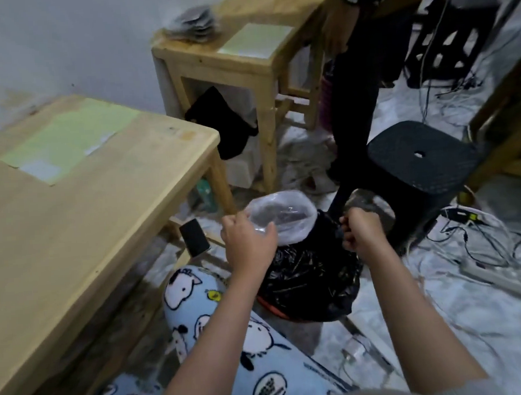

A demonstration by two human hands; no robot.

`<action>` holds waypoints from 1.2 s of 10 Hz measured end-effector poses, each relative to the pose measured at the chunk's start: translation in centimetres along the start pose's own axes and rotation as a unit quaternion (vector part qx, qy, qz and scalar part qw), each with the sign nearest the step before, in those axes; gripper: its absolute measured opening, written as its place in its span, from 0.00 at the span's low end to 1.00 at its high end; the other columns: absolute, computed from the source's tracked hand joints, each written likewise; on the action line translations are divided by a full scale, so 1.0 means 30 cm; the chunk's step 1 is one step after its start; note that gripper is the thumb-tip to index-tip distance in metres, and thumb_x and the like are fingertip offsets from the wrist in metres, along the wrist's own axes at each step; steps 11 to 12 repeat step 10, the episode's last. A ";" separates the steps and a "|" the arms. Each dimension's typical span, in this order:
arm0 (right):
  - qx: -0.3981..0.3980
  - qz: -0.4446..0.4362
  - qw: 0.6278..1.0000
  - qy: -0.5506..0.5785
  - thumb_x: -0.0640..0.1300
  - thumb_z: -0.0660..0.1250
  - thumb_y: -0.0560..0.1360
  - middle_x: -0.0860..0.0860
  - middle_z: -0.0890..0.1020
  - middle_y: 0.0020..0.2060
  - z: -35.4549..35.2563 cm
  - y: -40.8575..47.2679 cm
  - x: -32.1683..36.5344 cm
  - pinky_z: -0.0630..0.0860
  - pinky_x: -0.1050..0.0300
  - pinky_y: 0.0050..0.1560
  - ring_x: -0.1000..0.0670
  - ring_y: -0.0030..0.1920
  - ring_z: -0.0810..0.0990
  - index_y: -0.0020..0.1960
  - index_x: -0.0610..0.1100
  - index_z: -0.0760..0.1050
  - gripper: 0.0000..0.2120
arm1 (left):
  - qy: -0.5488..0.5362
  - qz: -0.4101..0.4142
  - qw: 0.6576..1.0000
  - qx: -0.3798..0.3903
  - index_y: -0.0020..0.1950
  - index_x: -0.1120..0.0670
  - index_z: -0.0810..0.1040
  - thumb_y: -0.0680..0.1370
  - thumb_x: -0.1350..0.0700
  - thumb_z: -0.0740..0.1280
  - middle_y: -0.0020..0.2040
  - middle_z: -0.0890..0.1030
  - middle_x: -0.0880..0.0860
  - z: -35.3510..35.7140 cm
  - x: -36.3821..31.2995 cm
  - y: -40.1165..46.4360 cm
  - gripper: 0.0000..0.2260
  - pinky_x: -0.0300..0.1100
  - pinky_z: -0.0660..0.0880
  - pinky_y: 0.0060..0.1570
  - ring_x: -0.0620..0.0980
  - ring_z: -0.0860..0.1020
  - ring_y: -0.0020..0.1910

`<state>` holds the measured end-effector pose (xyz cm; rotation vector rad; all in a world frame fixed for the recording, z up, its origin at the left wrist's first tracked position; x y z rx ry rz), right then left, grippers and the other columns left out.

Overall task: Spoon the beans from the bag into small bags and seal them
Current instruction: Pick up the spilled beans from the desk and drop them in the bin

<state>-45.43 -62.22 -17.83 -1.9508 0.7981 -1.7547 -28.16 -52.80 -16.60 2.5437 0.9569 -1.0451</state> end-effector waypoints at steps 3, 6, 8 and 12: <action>0.028 0.139 0.987 0.071 0.32 0.55 0.77 0.44 0.70 0.29 0.050 0.209 -0.226 0.75 0.54 0.34 0.49 0.31 0.70 0.38 0.36 0.71 0.11 | 0.143 0.000 0.971 0.192 0.61 0.59 0.72 0.75 0.51 0.69 0.62 0.68 0.56 0.407 0.213 0.066 0.20 0.46 0.71 0.55 0.57 0.72 0.59; 0.033 0.210 0.974 0.082 0.39 0.56 0.75 0.41 0.77 0.46 0.156 0.356 -0.316 0.76 0.39 0.49 0.42 0.43 0.76 0.41 0.42 0.72 0.07 | 0.148 -0.082 0.914 0.368 0.72 0.54 0.62 0.72 0.49 0.71 0.76 0.52 0.60 0.633 0.320 0.122 0.32 0.51 0.69 0.64 0.62 0.64 0.70; 0.076 0.264 0.957 0.099 0.48 0.52 0.79 0.39 0.78 0.51 0.191 0.366 -0.314 0.74 0.39 0.46 0.39 0.53 0.76 0.49 0.44 0.72 0.12 | 0.136 -0.110 0.922 0.347 0.71 0.57 0.61 0.74 0.49 0.69 0.77 0.50 0.59 0.607 0.339 0.134 0.31 0.51 0.69 0.64 0.62 0.62 0.72; 0.073 0.231 0.960 0.139 0.44 0.53 0.79 0.41 0.76 0.45 0.200 0.337 -0.311 0.70 0.39 0.52 0.42 0.44 0.74 0.41 0.46 0.69 0.11 | 0.104 -0.104 0.941 0.306 0.73 0.58 0.60 0.76 0.48 0.67 0.76 0.54 0.59 0.527 0.310 0.127 0.30 0.50 0.68 0.63 0.60 0.62 0.72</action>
Point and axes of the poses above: each hand's wrist, its own y-axis towards the middle knuckle, its own z-axis out of the palm, x = y × z, the point moved 1 cm from there along y, towards the middle knuckle
